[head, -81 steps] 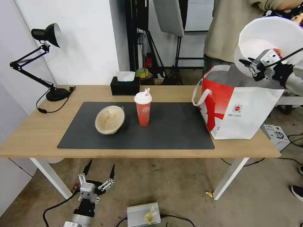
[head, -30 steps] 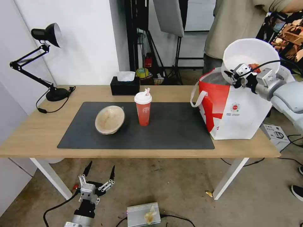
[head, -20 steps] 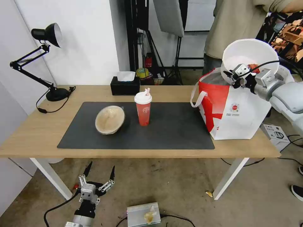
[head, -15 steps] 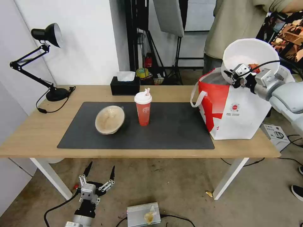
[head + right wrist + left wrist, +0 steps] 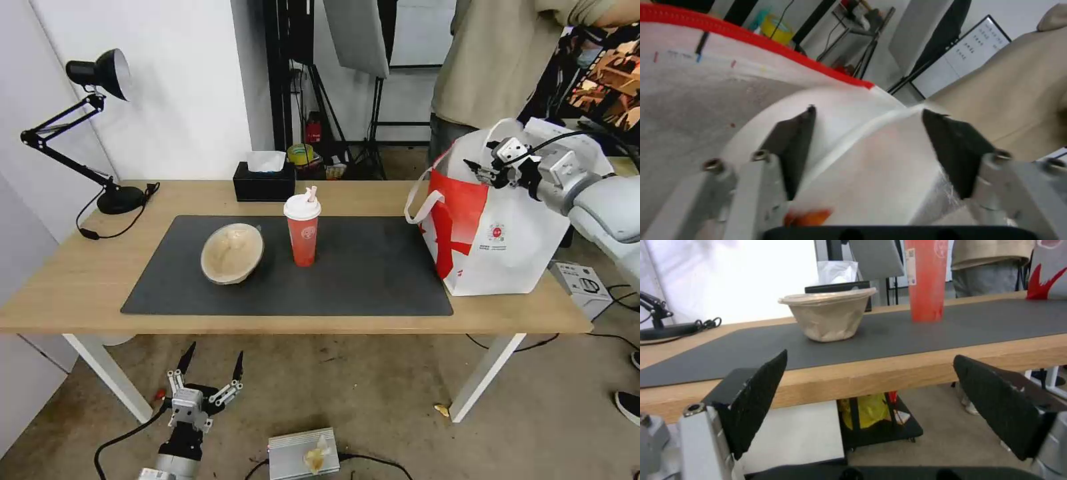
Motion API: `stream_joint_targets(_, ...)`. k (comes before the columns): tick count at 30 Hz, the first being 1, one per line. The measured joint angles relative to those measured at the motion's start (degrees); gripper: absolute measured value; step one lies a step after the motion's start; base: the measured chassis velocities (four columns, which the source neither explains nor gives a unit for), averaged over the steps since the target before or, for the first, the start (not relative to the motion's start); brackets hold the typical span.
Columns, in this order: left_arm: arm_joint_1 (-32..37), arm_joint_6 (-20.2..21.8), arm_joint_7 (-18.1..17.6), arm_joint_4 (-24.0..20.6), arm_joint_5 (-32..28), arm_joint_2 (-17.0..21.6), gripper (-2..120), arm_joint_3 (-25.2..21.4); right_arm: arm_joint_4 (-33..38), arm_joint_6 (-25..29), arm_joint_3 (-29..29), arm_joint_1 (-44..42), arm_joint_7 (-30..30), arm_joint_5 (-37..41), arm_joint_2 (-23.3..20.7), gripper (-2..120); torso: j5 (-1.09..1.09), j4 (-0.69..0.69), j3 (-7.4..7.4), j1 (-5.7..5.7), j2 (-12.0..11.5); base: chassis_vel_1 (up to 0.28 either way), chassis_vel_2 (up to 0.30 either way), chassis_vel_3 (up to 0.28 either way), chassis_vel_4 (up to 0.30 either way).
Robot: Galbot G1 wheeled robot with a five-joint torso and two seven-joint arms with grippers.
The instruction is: Pick up the trash from the table and place it into the takeout bag.
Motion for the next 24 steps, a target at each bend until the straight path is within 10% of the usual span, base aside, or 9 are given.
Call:
stream_joint_targets(9,-0.05,-0.02,0.02,0.01,-0.03,-0.06,100,0.00,0.25,-0.03,0.14,-0.09,0.07,0.12,-0.21,99,0.00,0.00,0.00,0.00,0.00,0.000,0.000,0.000,0.000)
stream_joint_targets(24,0.01,0.35,-0.06,-0.89,-0.35,0.41,100,-0.47,1.24,-0.45,0.25,0.20,0.47,0.73,-0.84,100,0.00,0.00,0.00,0.00,0.00,0.000,0.000,0.000,0.000)
